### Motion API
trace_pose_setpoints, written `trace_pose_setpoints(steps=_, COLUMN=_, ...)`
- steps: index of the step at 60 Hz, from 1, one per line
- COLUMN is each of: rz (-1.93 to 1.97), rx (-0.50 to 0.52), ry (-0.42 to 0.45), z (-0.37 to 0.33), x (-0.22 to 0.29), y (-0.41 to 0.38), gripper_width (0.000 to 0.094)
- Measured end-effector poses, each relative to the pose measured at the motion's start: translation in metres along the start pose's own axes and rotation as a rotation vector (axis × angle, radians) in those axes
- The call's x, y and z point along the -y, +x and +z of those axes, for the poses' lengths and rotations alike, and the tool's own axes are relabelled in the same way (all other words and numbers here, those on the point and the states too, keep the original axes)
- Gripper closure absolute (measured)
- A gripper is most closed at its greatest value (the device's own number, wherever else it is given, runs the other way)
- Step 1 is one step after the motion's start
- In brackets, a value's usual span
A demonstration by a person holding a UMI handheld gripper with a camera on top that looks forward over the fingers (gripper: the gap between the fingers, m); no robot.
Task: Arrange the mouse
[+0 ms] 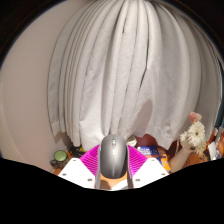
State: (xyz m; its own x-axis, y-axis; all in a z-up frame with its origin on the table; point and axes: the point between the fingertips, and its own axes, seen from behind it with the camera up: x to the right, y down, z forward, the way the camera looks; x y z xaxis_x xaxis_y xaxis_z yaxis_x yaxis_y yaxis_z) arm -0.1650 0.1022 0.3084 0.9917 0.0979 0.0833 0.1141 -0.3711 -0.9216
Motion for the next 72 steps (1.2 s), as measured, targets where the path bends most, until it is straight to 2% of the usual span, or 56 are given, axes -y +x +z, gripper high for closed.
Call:
trace_pose_setpoints(steps=6, rz=0.009, rx=-0.002, ry=-0.003, z=0.0, x=-0.012, y=0.061, gripper_width=0.0553)
trace_pose_setpoints(steps=18, rz=0.047, rx=-0.055, ry=-0.189, z=0.038, x=-0.125, y=0.146, gripper_width=0.0559)
trace_pose_setpoints(steps=27, rz=0.1, rx=-0.02, ry=-0.348, z=0.069, x=-0.22, y=0.151, gripper_width=0.0562)
trace_pose_setpoints(steps=32, rz=0.121, rx=0.008, ry=-0.404, z=0.083, x=-0.259, y=0.145, gripper_width=0.0566)
trace_pose_setpoints(steps=33, rz=0.119, rx=0.01, ry=-0.419, z=0.085, x=-0.267, y=0.144, gripper_width=0.0595)
trace_pose_setpoints(steps=34, rz=0.117, rx=0.012, ry=-0.432, z=0.088, x=-0.275, y=0.143, gripper_width=0.0565)
trace_pose_setpoints(steps=42, rz=0.138, rx=0.034, ry=-0.513, z=0.098, x=-0.324, y=0.132, gripper_width=0.0565)
trace_pose_setpoints(steps=44, rz=0.133, rx=0.027, ry=-0.481, z=0.1, x=-0.319, y=0.134, gripper_width=0.0565)
trace_pose_setpoints(steps=50, rz=0.128, rx=0.022, ry=-0.489, z=0.098, x=-0.321, y=0.135, gripper_width=0.0564)
trace_pose_setpoints(steps=65, rz=0.149, rx=0.006, ry=-0.502, z=0.101, x=-0.322, y=0.134, gripper_width=0.0424)
trace_pose_setpoints(steps=70, rz=0.168, rx=0.04, ry=-0.515, z=0.099, x=-0.319, y=0.123, gripper_width=0.0193)
trace_pose_setpoints(steps=72, rz=0.166, rx=0.032, ry=-0.523, z=0.096, x=-0.318, y=0.124, gripper_width=0.013)
